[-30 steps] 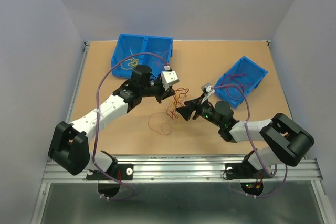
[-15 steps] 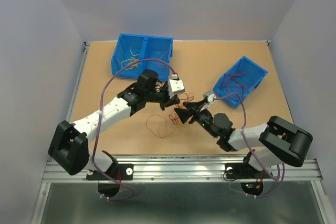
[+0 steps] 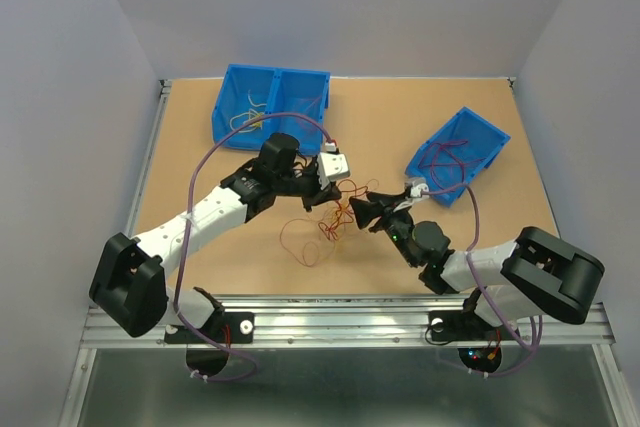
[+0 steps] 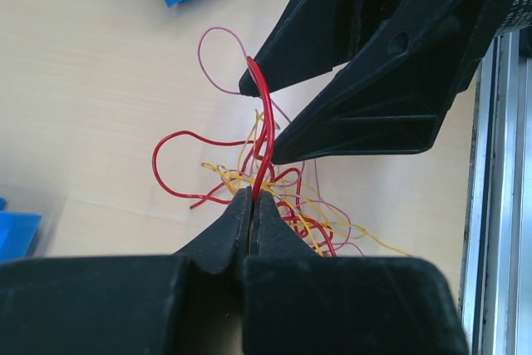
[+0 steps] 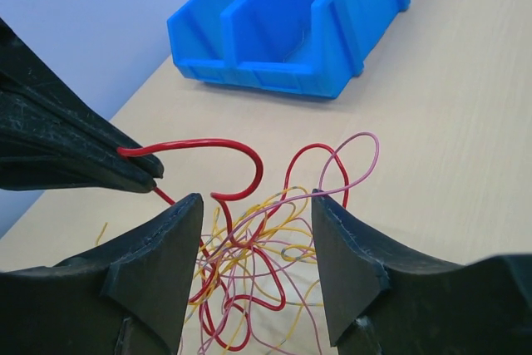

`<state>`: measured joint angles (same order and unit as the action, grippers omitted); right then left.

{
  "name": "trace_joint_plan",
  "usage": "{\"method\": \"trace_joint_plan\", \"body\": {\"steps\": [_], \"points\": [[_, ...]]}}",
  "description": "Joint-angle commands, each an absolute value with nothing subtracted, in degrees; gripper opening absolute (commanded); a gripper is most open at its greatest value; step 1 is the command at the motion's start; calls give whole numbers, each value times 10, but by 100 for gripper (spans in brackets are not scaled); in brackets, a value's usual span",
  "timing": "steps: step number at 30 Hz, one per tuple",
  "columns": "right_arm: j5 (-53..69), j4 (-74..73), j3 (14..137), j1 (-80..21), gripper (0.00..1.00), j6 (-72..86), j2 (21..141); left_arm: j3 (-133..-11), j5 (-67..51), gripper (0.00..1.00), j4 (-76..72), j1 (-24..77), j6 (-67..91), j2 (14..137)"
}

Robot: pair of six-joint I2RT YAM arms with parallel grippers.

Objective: Untangle the cables

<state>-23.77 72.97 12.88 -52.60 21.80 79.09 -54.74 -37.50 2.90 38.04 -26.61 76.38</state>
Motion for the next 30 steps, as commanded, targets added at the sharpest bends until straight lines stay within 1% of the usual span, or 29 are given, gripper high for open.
{"method": "trace_joint_plan", "body": {"steps": [1,5,9,12,15,17,20,21,22,24,25,26,27,28,30], "points": [[-259,793,127,-530,60,210,788,-548,-416,0,34,382,-280,747],[-251,793,149,-535,60,206,812,-553,-439,0,52,385,-294,751],[-297,793,185,-554,61,185,861,-564,-463,0,69,387,-301,742],[-322,795,220,-567,63,171,907,-579,-489,0,78,387,-290,713],[-350,809,246,-573,63,161,954,-618,-490,0,78,387,-248,672],[-357,818,257,-574,63,159,984,-667,-487,0,83,387,-227,647],[-355,823,275,-574,63,156,1015,-766,-441,0,91,387,-151,628],[-354,824,281,-574,63,155,1020,-796,-398,0,92,387,-137,621],[-353,824,282,-575,63,155,1025,-858,-372,0,93,387,-123,619],[-350,828,283,-574,63,156,1033,-923,-318,0,94,387,-101,616],[-348,829,282,-574,63,157,1034,-957,-256,0,94,387,-98,617],[-346,830,282,-574,63,156,1035,-1022,-224,0,94,387,-97,619],[-344,831,281,-574,63,156,1035,-1054,-192,0,93,387,-98,622],[-343,831,280,-574,63,156,1035,-1105,-128,0,84,387,-102,627],[-347,832,277,-574,63,158,1033,-1136,-74,0,65,387,-114,628]]}}
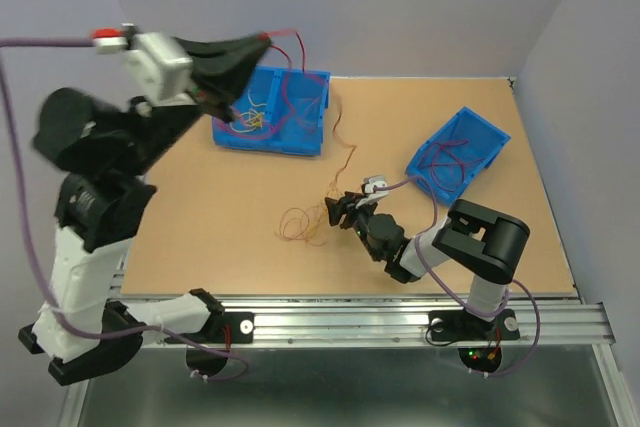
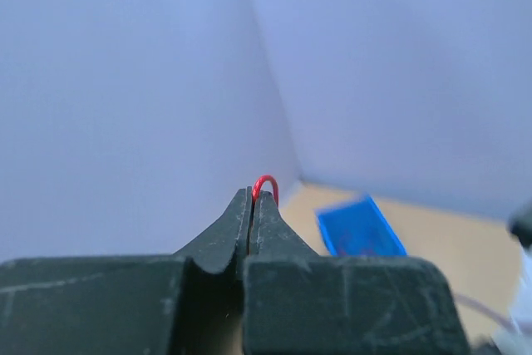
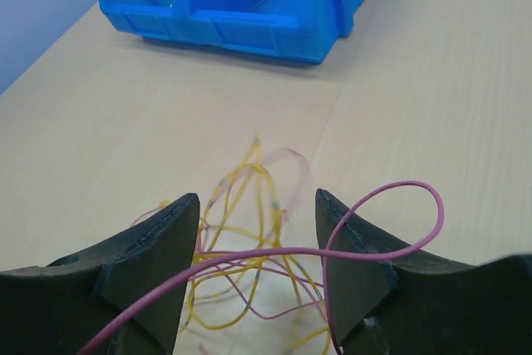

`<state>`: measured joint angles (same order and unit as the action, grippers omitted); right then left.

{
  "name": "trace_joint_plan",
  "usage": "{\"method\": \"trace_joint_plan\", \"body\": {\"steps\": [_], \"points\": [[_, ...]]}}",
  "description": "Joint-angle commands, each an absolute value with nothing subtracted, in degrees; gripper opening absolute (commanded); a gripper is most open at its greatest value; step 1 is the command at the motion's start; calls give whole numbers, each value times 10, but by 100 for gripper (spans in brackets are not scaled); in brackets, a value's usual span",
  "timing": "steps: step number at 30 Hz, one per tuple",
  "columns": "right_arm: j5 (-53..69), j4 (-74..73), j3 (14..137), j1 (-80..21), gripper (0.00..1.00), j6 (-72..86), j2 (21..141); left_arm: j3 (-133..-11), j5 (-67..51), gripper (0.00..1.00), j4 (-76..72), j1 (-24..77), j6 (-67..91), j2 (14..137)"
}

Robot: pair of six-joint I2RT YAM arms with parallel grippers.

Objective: Untangle the cables

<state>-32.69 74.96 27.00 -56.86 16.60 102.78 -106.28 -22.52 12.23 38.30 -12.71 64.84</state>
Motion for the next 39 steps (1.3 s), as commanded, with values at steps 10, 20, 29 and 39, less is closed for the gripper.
{"method": "trace_joint_plan", "body": {"steps": [10,20,29,39], "points": [[-351,839,249,-574,63,163,1002,-1091,76,0,-58,387,-188,649],[-374,854,164,-575,63,178,903,-994,62,0,-75,381,-202,708],[-248,836,81,-575,94,133,715,-844,-118,0,-68,381,-163,686],[-173,690,63,-574,95,119,520,-715,-291,0,-102,395,-103,657]]}}
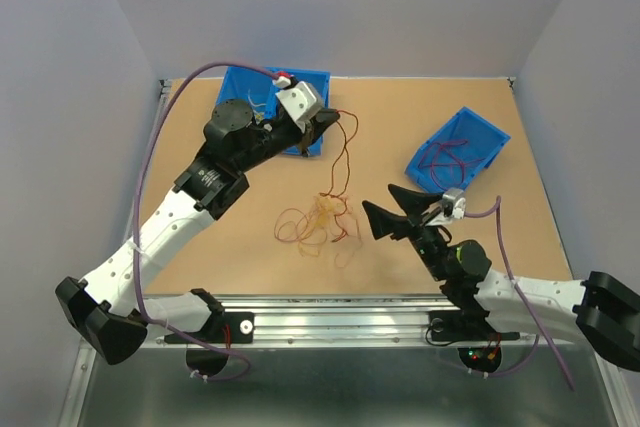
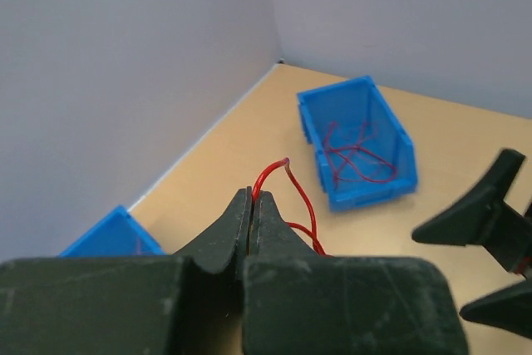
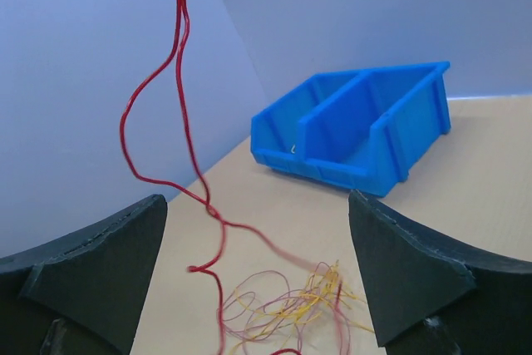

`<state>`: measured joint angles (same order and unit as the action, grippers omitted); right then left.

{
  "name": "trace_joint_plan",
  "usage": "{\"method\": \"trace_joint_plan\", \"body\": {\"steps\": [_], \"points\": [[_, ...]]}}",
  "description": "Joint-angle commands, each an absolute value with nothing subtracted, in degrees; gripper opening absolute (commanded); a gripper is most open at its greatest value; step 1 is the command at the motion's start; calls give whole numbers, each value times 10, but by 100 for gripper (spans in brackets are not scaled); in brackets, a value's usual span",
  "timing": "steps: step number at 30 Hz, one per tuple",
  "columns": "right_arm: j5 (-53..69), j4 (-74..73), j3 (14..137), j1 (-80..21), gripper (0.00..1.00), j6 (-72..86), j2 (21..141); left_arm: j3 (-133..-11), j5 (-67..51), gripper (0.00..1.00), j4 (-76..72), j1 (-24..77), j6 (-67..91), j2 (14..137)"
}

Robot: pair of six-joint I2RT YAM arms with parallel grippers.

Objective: Untangle the cables

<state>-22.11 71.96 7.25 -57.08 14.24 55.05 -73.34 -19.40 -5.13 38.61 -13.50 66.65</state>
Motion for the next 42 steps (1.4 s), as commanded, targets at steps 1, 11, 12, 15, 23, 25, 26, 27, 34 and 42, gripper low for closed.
{"method": "trace_joint_plan", "body": {"steps": [1,11,12,15,23,25,26,27,34,42], "points": [[-160,675,70,-574,95,115,511,-711,-303,0,-103,397,-99,657],[-10,590,193,-574,95,134,584,-664,-372,0,-112,429,-93,642],[-12,594,198,-575,95,134,593,-663,-374,0,-112,430,-91,641],[-21,596,221,-574,90,129,629,-663,-388,0,-113,430,-81,642],[-45,596,240,-575,63,142,673,-671,-322,0,-109,431,-67,638],[-54,596,235,-575,63,149,674,-674,-286,0,-108,430,-62,637],[-60,596,232,-574,62,155,674,-676,-256,0,-106,430,-62,635],[-62,598,227,-575,58,155,676,-677,-245,0,-106,430,-62,634],[-58,597,217,-574,23,164,690,-685,-143,0,-100,424,-47,636],[-69,596,191,-575,0,177,654,-686,-70,0,-98,397,-33,654]]}}
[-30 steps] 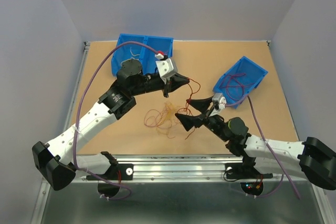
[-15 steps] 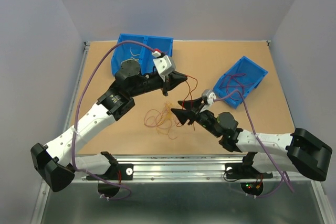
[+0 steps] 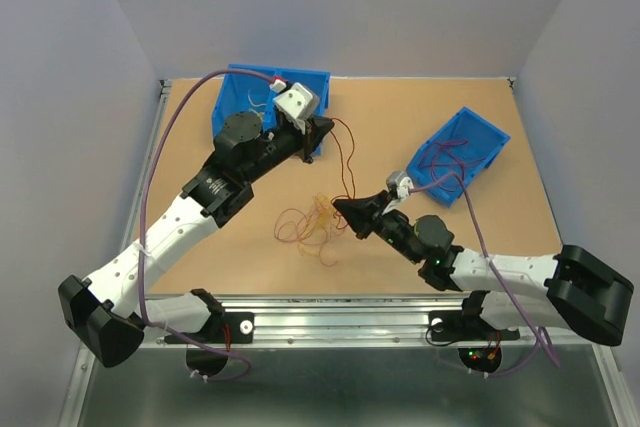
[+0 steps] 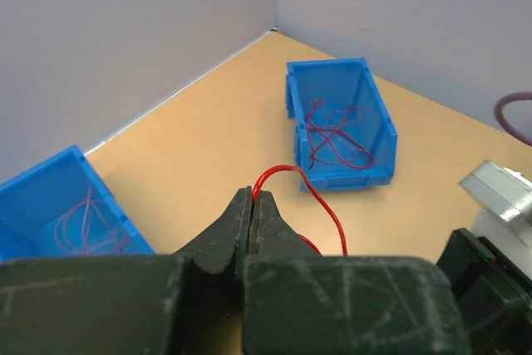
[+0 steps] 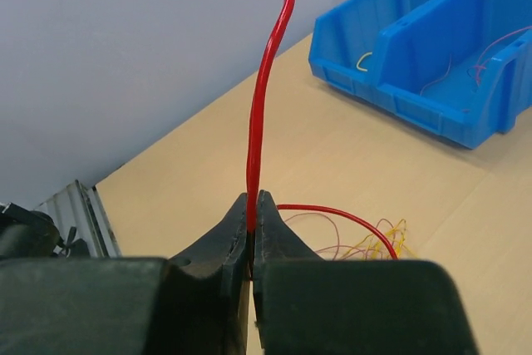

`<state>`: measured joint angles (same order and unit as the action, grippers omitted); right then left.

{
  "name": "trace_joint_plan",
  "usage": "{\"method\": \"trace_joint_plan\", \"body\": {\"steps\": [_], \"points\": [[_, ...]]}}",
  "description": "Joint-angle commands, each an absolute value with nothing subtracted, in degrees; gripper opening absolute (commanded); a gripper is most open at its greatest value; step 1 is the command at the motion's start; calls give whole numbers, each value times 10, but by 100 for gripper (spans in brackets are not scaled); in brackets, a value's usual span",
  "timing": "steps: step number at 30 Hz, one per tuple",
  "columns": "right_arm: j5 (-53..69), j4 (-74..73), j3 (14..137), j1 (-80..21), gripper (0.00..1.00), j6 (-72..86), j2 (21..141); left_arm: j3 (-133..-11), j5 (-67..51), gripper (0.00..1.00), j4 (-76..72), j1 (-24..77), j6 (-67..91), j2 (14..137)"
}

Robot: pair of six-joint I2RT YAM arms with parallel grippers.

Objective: Untangle the cables

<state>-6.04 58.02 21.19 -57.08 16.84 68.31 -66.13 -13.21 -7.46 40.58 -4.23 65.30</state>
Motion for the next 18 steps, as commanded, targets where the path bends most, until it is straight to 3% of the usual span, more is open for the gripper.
{"method": "trace_joint_plan", "body": {"steps": [1,6,18], "points": [[-68,596,187,-574,1,179,634,-689,-57,0,-95,394,-35,662],[-64,558,178,-575,1,188,558,-691,-48,0,-99,364,-59,742],[-184,482,277,-574,0,78,440,-785,-182,0,-1,360,-108,1009]]}}
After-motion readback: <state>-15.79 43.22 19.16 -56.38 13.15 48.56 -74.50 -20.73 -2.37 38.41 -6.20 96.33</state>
